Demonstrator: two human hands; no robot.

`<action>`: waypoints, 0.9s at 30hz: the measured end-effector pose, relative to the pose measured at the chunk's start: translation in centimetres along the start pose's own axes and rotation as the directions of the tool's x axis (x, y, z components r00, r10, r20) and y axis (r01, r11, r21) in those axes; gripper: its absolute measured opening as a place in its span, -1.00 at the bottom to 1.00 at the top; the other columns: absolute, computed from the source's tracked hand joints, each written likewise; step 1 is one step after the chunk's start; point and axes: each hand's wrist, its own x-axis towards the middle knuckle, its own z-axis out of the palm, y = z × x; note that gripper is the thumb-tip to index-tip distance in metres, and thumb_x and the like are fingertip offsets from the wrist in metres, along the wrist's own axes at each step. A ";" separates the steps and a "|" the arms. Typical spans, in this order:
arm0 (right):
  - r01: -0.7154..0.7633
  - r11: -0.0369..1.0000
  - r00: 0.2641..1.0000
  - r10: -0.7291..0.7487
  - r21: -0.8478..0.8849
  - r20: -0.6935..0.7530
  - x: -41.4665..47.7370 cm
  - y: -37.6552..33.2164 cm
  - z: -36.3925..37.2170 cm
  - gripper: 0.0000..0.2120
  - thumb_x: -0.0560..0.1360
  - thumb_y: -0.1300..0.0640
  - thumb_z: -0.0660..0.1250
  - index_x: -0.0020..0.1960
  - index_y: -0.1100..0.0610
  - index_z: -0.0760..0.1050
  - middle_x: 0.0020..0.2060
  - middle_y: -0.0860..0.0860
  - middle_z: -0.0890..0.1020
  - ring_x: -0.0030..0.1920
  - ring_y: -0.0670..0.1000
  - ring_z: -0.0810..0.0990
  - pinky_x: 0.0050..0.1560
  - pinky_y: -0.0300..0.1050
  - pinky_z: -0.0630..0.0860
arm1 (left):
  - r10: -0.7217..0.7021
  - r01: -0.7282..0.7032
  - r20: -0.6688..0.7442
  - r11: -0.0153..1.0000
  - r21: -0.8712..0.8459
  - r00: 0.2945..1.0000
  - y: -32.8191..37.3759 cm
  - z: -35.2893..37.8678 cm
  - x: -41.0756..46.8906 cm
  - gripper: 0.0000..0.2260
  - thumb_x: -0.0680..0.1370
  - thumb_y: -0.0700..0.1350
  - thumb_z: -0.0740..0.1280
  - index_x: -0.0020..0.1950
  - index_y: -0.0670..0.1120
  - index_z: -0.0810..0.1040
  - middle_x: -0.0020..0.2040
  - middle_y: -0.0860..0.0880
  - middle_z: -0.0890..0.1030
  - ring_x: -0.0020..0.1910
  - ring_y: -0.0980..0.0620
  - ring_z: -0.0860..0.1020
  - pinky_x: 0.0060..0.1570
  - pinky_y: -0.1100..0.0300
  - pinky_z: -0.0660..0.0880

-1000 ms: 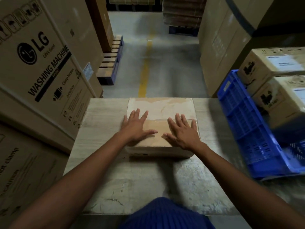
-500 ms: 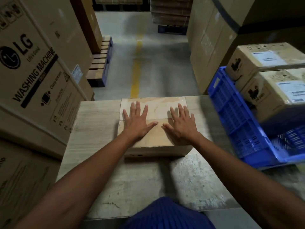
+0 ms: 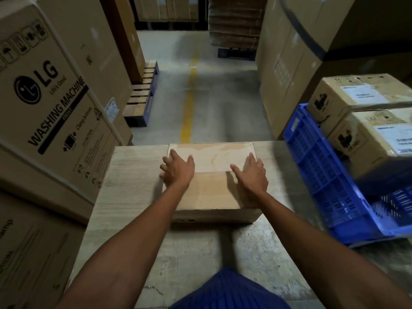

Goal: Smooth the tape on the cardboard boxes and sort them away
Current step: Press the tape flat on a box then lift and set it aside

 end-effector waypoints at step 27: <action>-0.171 0.711 0.897 0.399 0.682 -0.190 -4.9 -1.5 -2.2 -0.62 0.58 -0.11 0.26 0.21 0.16 0.41 0.19 0.13 0.51 0.05 0.06 0.48 0.05 -0.02 0.42 | -0.087 -0.081 -0.196 0.696 -0.714 0.977 -6.0 -2.8 -3.3 -0.66 0.63 0.07 0.26 0.24 -0.13 0.33 0.27 -0.20 0.47 0.21 -0.22 0.47 0.10 -0.05 0.46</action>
